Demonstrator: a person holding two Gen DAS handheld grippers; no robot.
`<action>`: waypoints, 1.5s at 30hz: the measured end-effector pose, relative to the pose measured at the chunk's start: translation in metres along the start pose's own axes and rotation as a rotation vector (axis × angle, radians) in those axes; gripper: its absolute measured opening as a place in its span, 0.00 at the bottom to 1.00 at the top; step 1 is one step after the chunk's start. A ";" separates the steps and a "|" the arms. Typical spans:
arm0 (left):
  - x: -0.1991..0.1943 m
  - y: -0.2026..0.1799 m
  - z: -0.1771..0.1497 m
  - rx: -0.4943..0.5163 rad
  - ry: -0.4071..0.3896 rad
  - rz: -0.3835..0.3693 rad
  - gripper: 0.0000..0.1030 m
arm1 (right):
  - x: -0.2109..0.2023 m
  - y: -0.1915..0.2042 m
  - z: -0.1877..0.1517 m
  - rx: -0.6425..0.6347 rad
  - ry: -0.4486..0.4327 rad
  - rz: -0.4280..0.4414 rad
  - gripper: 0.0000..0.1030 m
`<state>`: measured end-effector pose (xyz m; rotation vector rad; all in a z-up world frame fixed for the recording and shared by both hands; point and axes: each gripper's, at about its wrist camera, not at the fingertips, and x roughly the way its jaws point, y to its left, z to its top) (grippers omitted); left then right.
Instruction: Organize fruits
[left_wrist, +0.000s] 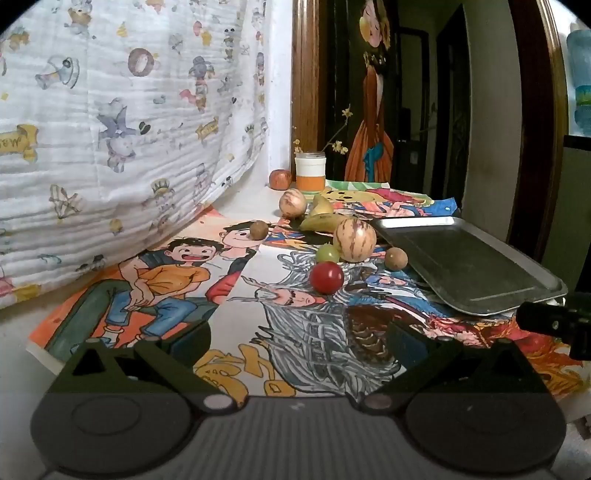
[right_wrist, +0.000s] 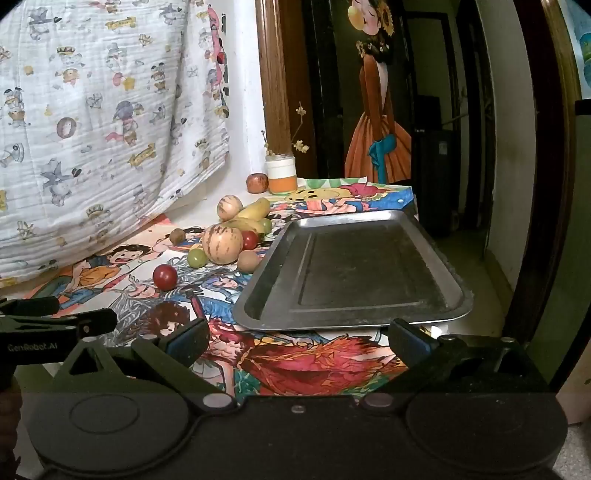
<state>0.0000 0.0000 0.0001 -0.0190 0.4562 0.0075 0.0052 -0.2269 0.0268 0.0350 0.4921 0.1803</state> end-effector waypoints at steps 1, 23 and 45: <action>0.000 0.000 0.000 0.002 -0.001 0.000 1.00 | 0.000 0.000 0.000 0.000 0.001 0.000 1.00; -0.001 -0.003 -0.003 0.016 0.001 0.011 1.00 | -0.002 0.000 0.000 0.007 0.003 -0.003 1.00; 0.001 0.002 -0.004 0.009 0.015 0.013 1.00 | 0.001 0.000 -0.002 0.012 0.009 -0.003 1.00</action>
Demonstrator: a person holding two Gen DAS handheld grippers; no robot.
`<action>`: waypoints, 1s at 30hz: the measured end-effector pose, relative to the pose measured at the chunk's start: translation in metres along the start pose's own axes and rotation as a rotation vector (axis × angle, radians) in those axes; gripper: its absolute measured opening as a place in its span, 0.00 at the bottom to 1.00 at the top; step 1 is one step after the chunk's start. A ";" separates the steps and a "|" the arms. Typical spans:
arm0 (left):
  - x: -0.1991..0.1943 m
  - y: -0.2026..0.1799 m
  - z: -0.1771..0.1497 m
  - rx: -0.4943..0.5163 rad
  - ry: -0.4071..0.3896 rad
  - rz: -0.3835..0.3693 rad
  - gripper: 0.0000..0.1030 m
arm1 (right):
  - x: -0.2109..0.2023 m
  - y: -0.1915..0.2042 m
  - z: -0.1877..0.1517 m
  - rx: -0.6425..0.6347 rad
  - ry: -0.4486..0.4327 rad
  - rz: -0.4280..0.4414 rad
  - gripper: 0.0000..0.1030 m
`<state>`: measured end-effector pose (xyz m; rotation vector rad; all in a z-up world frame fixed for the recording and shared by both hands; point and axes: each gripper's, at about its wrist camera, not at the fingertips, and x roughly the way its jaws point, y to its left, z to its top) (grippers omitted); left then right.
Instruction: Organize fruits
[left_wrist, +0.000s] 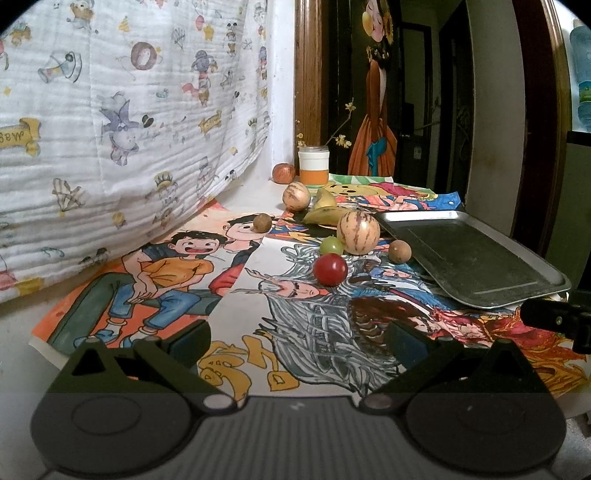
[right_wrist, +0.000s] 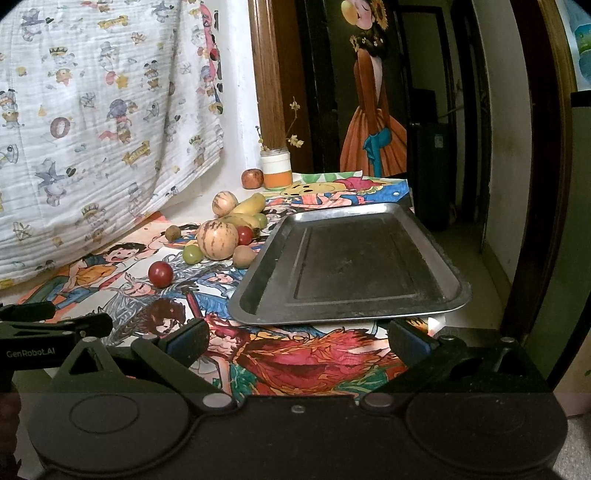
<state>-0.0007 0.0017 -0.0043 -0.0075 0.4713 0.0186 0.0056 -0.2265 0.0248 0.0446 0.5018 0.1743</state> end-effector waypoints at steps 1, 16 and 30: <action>0.000 0.000 0.000 0.000 0.000 0.000 1.00 | 0.000 0.000 0.000 0.000 0.001 0.000 1.00; 0.000 0.000 0.000 0.000 0.001 0.000 1.00 | 0.001 -0.001 0.000 0.003 0.004 0.000 1.00; 0.004 0.002 -0.003 -0.006 0.023 0.015 1.00 | 0.005 0.000 -0.003 0.004 0.023 0.008 1.00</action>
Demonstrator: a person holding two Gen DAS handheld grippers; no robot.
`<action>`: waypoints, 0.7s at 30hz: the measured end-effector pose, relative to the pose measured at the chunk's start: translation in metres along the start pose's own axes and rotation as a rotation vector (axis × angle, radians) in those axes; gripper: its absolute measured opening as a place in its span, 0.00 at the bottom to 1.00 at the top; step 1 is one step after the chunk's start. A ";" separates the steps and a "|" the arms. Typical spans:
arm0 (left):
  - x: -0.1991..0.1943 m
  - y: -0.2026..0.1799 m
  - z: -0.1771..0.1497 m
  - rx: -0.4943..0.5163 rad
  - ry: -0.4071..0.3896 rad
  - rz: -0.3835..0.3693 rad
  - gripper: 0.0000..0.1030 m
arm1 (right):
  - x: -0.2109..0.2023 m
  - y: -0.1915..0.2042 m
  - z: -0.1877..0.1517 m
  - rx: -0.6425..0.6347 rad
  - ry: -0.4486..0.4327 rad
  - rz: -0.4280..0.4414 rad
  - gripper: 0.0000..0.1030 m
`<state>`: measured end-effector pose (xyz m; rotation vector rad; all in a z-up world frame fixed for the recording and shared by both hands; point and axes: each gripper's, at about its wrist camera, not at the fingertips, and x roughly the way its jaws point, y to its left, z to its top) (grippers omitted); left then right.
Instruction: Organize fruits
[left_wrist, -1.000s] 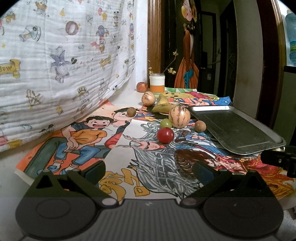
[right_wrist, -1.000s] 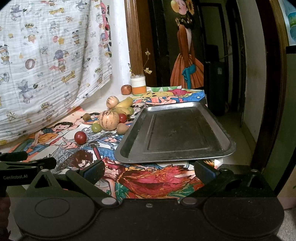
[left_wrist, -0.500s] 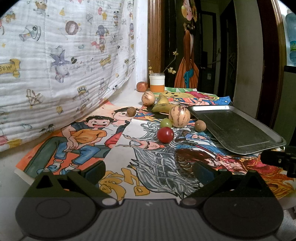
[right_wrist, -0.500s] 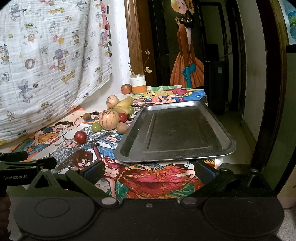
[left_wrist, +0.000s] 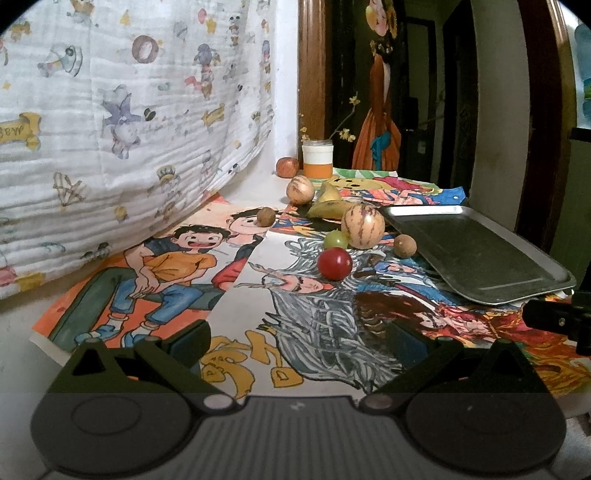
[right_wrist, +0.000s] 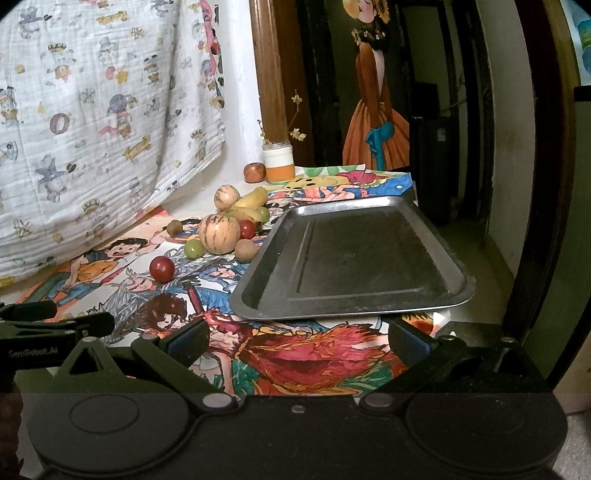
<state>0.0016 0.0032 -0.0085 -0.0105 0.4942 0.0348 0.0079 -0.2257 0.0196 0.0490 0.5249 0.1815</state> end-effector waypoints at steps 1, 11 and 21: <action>0.001 0.000 0.000 -0.003 0.003 0.002 1.00 | 0.000 0.000 0.000 0.000 0.000 -0.001 1.00; 0.000 0.001 0.001 -0.006 0.004 0.004 1.00 | -0.003 0.002 0.003 -0.003 0.002 0.005 1.00; -0.001 0.009 0.011 -0.032 0.039 0.060 1.00 | -0.005 0.003 0.008 -0.006 0.032 0.043 1.00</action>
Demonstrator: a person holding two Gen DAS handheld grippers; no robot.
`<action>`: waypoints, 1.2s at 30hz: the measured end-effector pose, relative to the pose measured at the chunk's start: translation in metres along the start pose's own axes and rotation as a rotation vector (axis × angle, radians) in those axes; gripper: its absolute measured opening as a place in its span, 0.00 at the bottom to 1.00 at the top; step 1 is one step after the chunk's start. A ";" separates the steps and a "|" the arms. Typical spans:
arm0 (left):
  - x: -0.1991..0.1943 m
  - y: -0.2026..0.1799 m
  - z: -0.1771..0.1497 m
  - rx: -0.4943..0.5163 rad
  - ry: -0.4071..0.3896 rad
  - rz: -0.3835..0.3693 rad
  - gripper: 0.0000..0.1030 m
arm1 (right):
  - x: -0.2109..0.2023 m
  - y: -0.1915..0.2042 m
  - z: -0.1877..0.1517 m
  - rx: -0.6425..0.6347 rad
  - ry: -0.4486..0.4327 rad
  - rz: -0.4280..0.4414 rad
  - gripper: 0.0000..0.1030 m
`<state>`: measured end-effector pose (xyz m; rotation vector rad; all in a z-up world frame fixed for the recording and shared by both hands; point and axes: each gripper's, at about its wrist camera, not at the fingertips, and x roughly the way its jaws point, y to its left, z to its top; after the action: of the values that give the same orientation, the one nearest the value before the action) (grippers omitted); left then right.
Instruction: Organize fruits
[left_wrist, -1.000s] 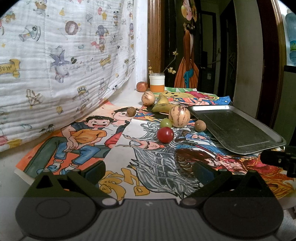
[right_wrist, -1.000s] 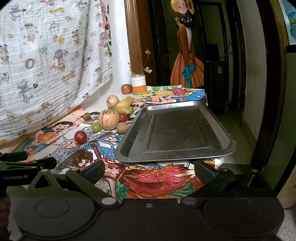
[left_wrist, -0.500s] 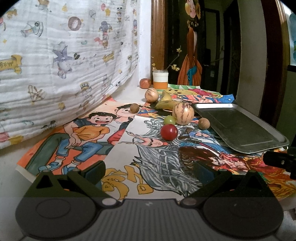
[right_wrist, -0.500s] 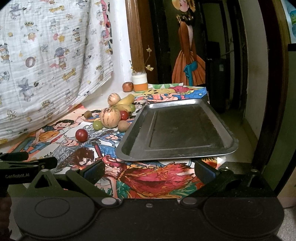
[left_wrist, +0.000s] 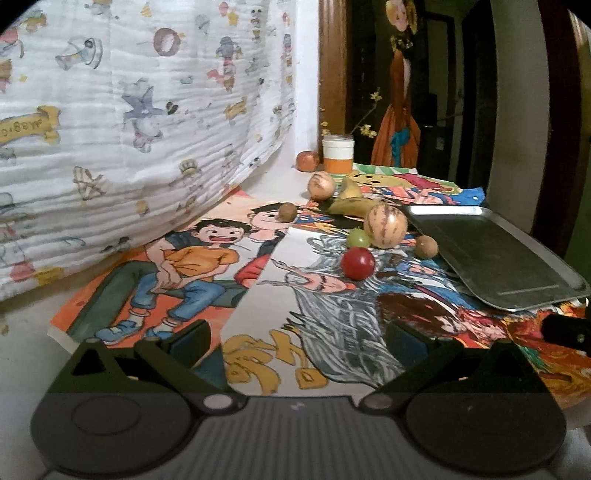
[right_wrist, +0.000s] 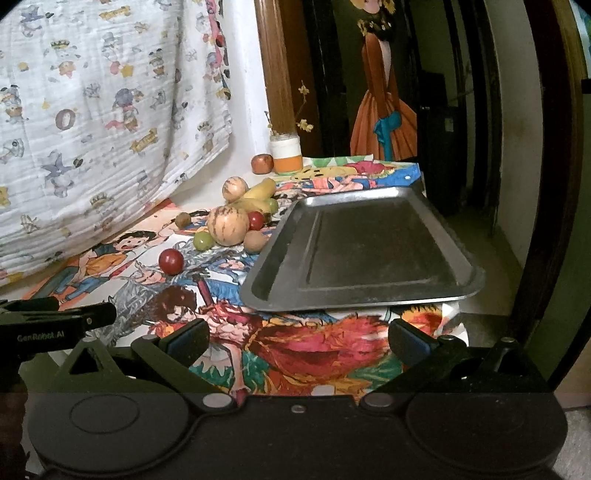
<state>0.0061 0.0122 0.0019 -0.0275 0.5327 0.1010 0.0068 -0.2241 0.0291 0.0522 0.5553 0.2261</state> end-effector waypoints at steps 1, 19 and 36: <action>0.001 0.003 0.003 -0.004 0.005 0.003 1.00 | -0.001 0.001 0.004 -0.015 -0.002 0.019 1.00; 0.028 0.052 0.072 0.003 0.023 -0.166 1.00 | 0.013 0.023 0.183 -0.388 0.165 0.289 1.00; 0.075 0.006 0.068 0.112 0.057 -0.293 1.00 | 0.148 -0.009 0.199 -0.169 0.281 0.578 1.00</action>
<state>0.1036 0.0281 0.0222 0.0010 0.5854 -0.2164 0.2360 -0.1973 0.1203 0.0150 0.7918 0.8521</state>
